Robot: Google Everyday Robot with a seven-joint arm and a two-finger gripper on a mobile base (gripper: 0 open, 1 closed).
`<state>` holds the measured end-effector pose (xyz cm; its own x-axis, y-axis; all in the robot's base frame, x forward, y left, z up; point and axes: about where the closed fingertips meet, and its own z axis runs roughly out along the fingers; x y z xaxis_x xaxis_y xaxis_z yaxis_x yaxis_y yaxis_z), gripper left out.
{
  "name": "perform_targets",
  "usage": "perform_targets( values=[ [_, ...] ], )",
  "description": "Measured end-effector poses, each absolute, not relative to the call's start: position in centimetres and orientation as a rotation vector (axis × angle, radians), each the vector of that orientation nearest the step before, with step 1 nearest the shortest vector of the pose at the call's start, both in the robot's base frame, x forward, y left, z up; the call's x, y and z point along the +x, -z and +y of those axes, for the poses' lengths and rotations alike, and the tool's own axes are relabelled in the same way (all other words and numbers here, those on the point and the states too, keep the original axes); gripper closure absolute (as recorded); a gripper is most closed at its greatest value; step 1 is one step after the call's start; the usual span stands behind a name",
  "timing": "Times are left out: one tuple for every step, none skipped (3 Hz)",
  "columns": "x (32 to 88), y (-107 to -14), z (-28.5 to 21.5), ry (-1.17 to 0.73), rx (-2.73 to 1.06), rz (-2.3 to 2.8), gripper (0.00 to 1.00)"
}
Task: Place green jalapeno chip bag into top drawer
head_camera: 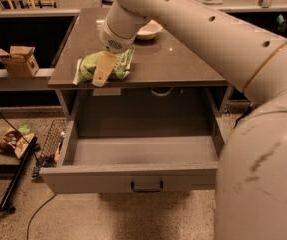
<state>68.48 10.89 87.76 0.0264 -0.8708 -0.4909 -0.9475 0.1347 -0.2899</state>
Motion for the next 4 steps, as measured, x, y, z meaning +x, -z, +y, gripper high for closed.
perform_targets(
  values=[
    [70.6, -85.5, 10.6, -0.158, -1.729, 1.906, 0.0],
    [72.6, -84.0, 8.0, -0.102, -1.685, 1.976, 0.0],
    [73.7, -83.0, 5.2, -0.031, -1.647, 2.028, 0.17],
    [73.8, -83.0, 3.6, -0.024, -1.618, 2.038, 0.41]
  ],
)
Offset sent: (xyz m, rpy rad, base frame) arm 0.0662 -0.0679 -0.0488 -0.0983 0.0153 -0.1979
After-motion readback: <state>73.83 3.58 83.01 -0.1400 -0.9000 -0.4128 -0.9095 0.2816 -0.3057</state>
